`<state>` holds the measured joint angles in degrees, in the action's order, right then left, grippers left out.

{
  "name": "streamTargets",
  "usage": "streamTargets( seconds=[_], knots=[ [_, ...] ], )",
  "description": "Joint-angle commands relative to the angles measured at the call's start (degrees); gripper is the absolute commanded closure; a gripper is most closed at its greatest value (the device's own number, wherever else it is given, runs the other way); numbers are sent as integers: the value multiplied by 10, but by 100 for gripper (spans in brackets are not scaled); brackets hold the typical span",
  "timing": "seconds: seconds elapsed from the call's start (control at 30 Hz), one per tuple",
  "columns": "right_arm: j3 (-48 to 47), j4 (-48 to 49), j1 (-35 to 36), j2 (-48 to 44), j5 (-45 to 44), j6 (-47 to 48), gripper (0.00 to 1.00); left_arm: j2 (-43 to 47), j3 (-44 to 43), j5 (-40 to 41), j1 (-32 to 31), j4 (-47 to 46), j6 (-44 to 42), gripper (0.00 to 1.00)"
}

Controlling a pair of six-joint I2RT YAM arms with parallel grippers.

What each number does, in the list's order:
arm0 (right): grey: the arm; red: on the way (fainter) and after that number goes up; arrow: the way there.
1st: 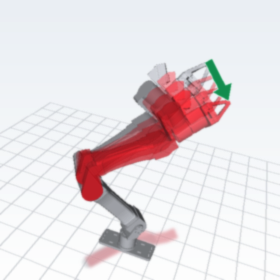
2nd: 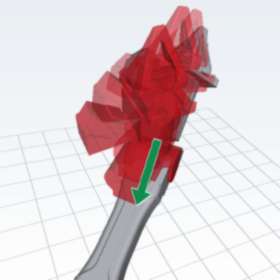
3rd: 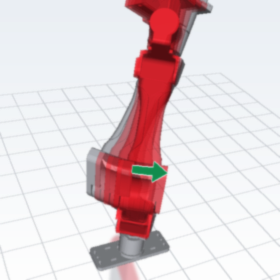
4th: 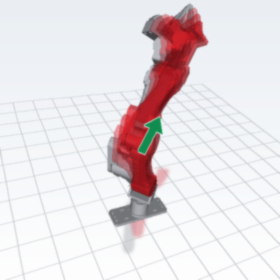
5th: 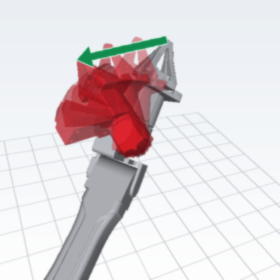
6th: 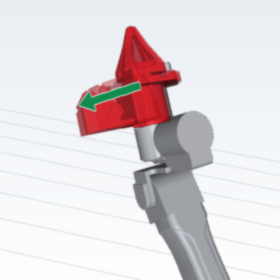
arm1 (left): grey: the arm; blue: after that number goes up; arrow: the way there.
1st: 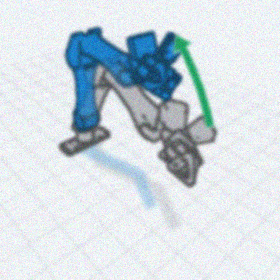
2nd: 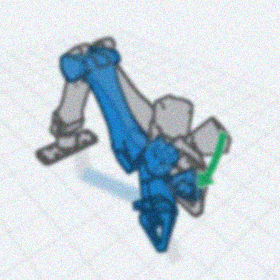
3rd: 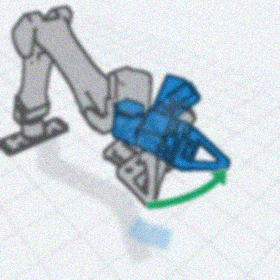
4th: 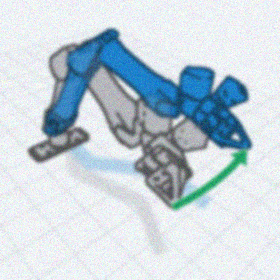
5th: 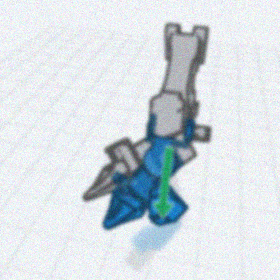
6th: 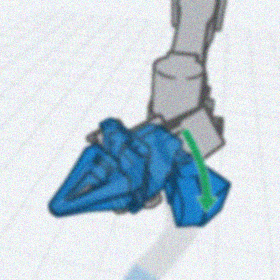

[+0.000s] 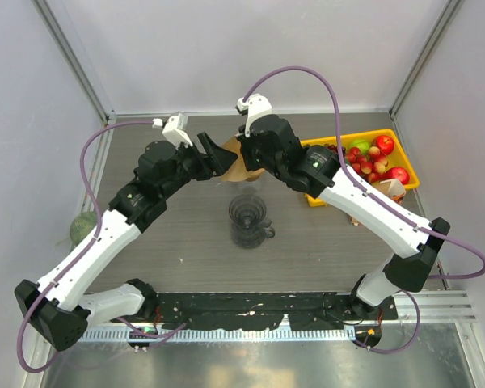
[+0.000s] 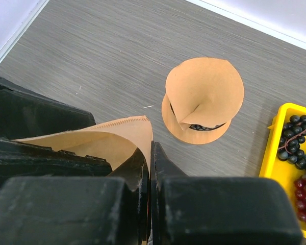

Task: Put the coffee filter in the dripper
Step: Adjust the coffee filter.

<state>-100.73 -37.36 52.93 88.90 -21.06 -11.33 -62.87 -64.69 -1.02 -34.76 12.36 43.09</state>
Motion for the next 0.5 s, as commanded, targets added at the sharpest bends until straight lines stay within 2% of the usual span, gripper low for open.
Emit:
streamTargets(
  seconds=[0.0,0.1,0.3,0.47],
  knots=[
    [-21,9,3,-9,2,-22,95,-4,-1,-21,-2,-49,4,33],
    [-22,10,6,-8,5,-26,95,-8,-1,-27,-6,-52,6,39],
    [-20,10,9,-9,8,-26,95,-9,0,-29,-12,-52,1,42],
    [-23,12,10,-7,18,-28,95,-8,6,-27,-14,-56,-1,48]
  ],
)
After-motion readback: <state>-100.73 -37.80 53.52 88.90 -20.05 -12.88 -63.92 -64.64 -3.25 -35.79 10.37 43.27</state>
